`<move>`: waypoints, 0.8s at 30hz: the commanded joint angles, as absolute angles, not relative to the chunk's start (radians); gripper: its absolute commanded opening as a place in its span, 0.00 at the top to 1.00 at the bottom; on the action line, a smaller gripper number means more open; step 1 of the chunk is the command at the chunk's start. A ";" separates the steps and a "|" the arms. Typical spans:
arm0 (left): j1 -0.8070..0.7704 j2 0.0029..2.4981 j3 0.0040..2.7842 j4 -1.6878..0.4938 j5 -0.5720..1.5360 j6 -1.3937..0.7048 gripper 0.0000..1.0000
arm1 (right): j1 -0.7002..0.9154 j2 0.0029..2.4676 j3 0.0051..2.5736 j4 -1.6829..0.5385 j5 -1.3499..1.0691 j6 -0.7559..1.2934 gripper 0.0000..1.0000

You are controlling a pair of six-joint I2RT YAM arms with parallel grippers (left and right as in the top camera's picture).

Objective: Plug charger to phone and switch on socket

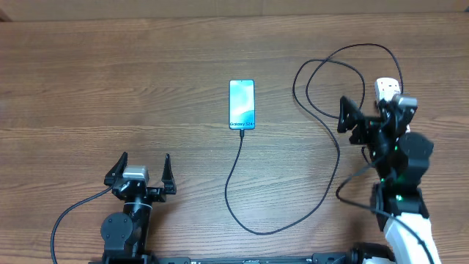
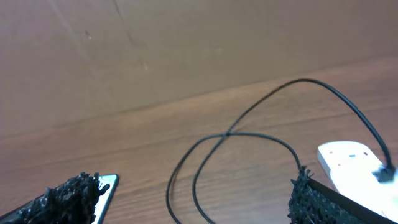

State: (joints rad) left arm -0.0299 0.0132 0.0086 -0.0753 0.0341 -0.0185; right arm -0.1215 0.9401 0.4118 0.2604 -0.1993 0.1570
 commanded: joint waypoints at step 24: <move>-0.019 0.004 0.005 -0.076 0.049 0.001 0.00 | -0.112 0.398 0.042 0.275 -0.149 0.153 0.00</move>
